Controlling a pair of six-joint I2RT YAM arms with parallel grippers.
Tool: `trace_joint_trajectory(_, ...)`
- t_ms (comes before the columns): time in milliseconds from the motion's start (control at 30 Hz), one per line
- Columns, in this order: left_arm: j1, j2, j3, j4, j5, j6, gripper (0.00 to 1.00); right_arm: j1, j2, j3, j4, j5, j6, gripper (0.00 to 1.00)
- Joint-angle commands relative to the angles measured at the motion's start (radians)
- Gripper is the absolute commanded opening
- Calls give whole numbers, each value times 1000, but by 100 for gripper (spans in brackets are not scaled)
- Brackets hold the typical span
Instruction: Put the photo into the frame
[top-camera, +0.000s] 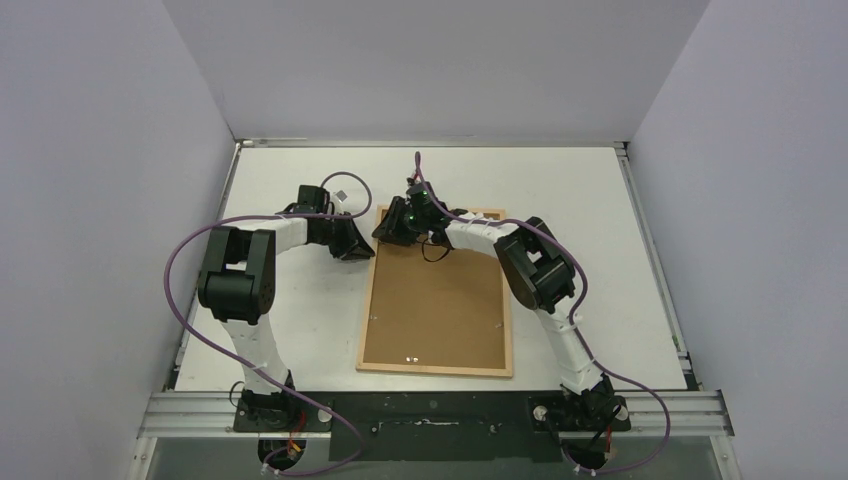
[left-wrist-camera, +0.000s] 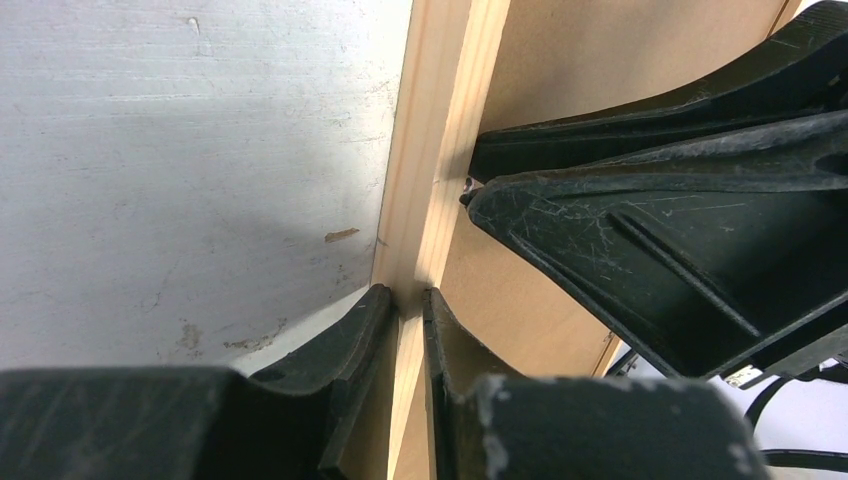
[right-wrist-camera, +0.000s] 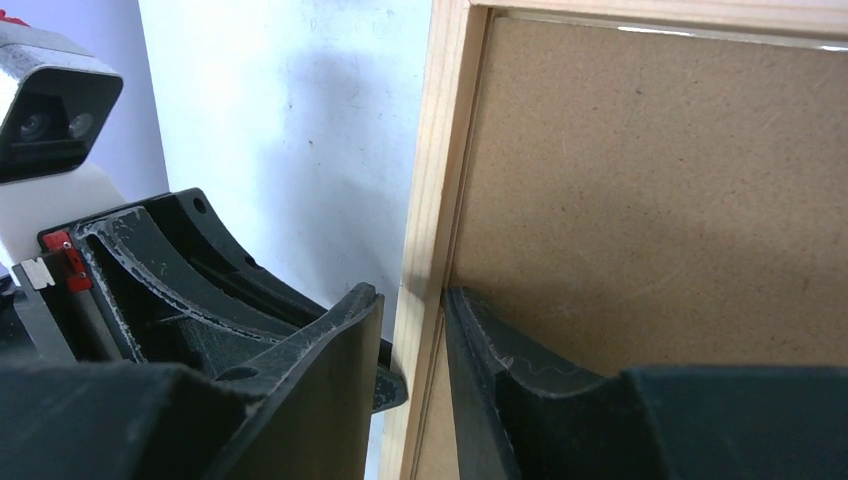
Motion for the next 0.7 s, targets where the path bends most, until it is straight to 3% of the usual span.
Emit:
trace_joint_trajectory(0,-14,46,12,-19,-36,23,12,16,31,-30,4,-88,-43,31)
trace_joint_trajectory(333,-14,53,24,-42,-56,35,11,3,36,-36,-95,-192,-159,31)
trace_joint_trajectory(667,-14,62,26,-51,-62,38,10,-2,62,1,-87,-193,-154,31)
